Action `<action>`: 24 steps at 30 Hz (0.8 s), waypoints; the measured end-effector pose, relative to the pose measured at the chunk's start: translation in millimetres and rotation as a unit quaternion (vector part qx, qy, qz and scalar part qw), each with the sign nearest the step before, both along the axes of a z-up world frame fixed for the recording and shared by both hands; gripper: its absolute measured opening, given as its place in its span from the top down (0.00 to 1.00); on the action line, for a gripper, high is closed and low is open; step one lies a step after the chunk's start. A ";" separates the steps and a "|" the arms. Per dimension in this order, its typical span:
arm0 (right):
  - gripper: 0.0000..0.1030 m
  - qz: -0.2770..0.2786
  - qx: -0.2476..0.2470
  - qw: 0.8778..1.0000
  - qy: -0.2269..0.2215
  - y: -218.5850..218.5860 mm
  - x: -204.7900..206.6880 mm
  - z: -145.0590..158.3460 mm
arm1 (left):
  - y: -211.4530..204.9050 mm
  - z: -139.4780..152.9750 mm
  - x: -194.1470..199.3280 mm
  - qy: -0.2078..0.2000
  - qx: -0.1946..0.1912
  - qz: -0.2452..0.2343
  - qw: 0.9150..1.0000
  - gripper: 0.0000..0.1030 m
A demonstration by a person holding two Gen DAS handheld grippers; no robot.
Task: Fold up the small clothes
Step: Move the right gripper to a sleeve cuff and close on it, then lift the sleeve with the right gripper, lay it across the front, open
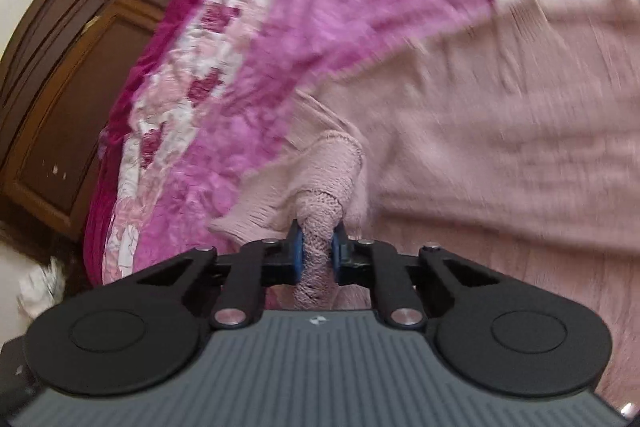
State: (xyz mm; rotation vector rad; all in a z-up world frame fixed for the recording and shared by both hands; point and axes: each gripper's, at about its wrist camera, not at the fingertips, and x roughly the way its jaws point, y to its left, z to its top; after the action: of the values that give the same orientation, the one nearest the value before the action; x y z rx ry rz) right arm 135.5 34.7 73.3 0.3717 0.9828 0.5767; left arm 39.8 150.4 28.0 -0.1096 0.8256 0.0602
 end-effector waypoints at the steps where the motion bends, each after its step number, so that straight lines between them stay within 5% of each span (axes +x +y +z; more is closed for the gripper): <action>1: 0.87 0.010 -0.008 1.000 -0.022 2.7 -0.6 11.0 | 0.1 0.1 1.8 -0.001 0.000 0.001 1.000 0.45; 9: 0.87 0.055 -0.089 0.983 -0.151 19.6 0.3 85.9 | 1.3 0.3 25.1 -0.022 -0.006 0.010 1.000 0.45; 14: 0.87 0.048 -0.134 0.968 -0.209 2.8 -2.2 113.0 | -5.8 -5.1 34.0 -0.015 0.025 0.006 1.000 0.42; 24: 0.87 -0.019 -0.199 0.958 -0.207 -83.1 -8.1 99.7 | -25.2 -9.2 29.4 -0.014 0.078 -0.017 0.997 0.40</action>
State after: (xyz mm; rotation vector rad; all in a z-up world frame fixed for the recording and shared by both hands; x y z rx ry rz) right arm 127.4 -48.4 173.0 -0.0911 0.6627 0.3860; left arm 69.3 125.2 18.7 0.0511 0.7909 0.0916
